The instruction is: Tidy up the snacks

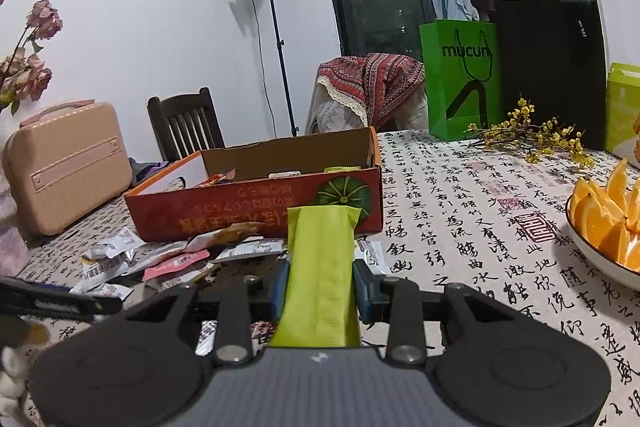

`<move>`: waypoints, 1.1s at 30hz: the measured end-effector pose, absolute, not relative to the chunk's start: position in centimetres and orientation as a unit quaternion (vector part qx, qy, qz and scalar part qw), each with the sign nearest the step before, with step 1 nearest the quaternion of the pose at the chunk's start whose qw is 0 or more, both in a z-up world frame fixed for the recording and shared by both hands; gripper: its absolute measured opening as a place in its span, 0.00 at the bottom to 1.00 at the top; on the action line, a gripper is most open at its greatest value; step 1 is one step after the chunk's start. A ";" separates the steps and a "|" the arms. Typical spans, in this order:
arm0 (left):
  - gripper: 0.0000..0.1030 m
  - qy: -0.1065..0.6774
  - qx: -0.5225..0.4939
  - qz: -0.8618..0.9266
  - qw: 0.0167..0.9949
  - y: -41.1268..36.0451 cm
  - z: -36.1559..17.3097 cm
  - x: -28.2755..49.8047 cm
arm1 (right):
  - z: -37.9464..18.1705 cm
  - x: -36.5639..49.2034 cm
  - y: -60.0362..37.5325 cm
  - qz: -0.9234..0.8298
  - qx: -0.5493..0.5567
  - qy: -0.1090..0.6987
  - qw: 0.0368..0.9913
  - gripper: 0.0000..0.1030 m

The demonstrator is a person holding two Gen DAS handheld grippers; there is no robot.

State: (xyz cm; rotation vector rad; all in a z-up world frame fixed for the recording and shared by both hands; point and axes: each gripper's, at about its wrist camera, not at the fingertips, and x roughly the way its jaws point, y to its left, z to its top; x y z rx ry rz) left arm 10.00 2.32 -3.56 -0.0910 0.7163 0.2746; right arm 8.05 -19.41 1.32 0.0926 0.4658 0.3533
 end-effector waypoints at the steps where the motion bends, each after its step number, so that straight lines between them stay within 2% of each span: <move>1: 0.96 0.349 -0.046 0.135 0.926 2.3 -3.6 9.9 | 1.3 8.1 -19.4 0.174 0.046 0.230 0.956 0.32; 5: 0.69 0.340 -0.049 0.133 0.930 2.3 -3.2 9.2 | 1.3 8.0 -19.6 0.175 0.049 0.230 0.956 0.32; 9: 0.60 0.330 -0.046 0.114 0.936 1.8 -2.8 8.0 | 1.3 7.8 -19.8 0.179 0.052 0.228 0.956 0.32; 11: 0.47 0.320 -0.037 0.103 0.941 1.3 -2.6 7.3 | 1.3 7.8 -19.8 0.182 0.052 0.228 0.955 0.32; 18: 0.34 0.298 -0.033 0.073 0.951 0.1 -1.4 6.2 | 1.3 7.6 -19.7 0.186 0.055 0.227 0.954 0.32; 20: 0.09 0.290 -0.028 0.068 0.954 -0.2 -1.1 6.0 | 1.3 7.5 -19.7 0.185 0.056 0.226 0.955 0.32; 23: 0.06 0.279 -0.023 0.062 0.958 -0.4 -0.6 5.7 | 1.4 7.4 -19.9 0.182 0.057 0.225 0.956 0.32; 27: 0.07 0.276 -0.019 0.053 0.959 -0.8 -0.4 5.8 | 1.4 7.3 -19.9 0.184 0.057 0.224 0.955 0.32; 28: 0.11 0.281 -0.023 0.053 0.958 -0.8 -0.5 5.9 | 1.4 7.2 -19.9 0.184 0.057 0.224 0.955 0.32; 30: 0.33 0.292 -0.030 0.045 0.955 -0.8 -0.8 6.1 | 1.4 7.1 -20.0 0.184 0.058 0.224 0.955 0.32; 31: 0.59 0.295 -0.032 0.041 0.954 -1.0 -0.9 6.2 | 1.4 7.1 -20.0 0.184 0.058 0.223 0.955 0.32; 32: 0.73 0.295 -0.030 0.041 0.954 -1.3 -1.1 6.2 | 1.4 7.1 -20.1 0.184 0.058 0.223 0.956 0.32; 33: 0.74 0.294 -0.026 0.038 0.955 -1.7 -1.1 6.3 | 1.4 7.0 -20.1 0.183 0.058 0.223 0.956 0.32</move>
